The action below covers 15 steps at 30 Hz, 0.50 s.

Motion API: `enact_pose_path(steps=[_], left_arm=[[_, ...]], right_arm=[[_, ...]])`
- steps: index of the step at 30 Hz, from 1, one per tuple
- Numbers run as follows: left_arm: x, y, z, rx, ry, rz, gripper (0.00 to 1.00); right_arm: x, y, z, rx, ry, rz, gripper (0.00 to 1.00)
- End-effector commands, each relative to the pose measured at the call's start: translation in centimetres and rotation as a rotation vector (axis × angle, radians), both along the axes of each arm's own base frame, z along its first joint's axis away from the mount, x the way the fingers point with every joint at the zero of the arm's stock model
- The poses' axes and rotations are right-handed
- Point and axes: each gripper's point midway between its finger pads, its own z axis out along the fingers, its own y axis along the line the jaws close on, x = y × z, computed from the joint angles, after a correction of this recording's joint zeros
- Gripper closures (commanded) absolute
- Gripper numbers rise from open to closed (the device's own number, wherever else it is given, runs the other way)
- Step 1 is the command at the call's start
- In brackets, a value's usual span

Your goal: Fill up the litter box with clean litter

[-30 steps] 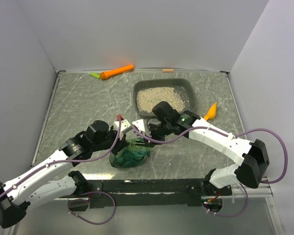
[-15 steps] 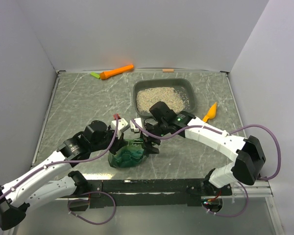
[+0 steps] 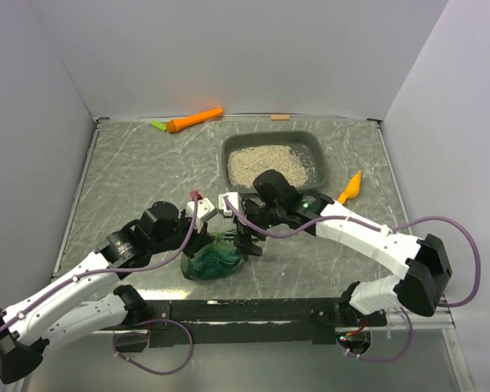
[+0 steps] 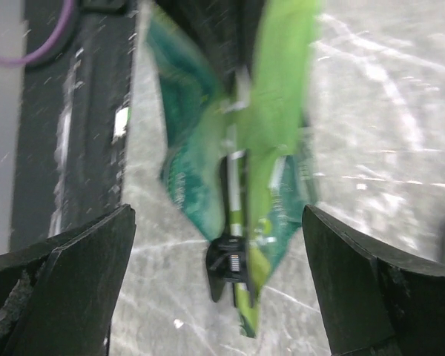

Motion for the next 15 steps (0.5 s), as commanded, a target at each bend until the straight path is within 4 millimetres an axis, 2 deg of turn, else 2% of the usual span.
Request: enact_pose_path(steps=[1,5,6,7,8,14,15], left_arm=[[1.0,-1.7,3.9,-0.115,-0.118,-0.028,0.96],[0.5,-1.5,5.5,-0.161,-0.154,-0.041,0.92],[0.5,-1.5,6.1,-0.177,-0.171,-0.043,0.88],[0.3,-1.4,6.8,-0.193,-0.19,-0.045,0.85],[0.3,-1.3,7.2,-0.206,-0.202,-0.047,0.82],[-0.3,-0.8,12.3,-0.304,-0.312,-0.057,0.63],[-0.4,-0.7,13.5,-0.322,-0.332,-0.054,0.57]], right_arm=[[3.6,0.4,6.8,0.197,-0.164,-0.225,0.0],[5.3,-1.1,10.4,0.29,-0.167,-0.409,0.0],[5.7,-1.6,11.1,0.304,-0.133,-0.471,0.0],[5.6,-2.2,10.7,0.269,-0.103,-0.507,0.0],[6.1,-2.5,12.4,0.281,-0.109,-0.543,0.0],[6.7,-3.9,14.3,0.288,-0.058,-0.688,0.0],[7.3,-4.5,14.5,0.298,-0.048,-0.762,0.0]])
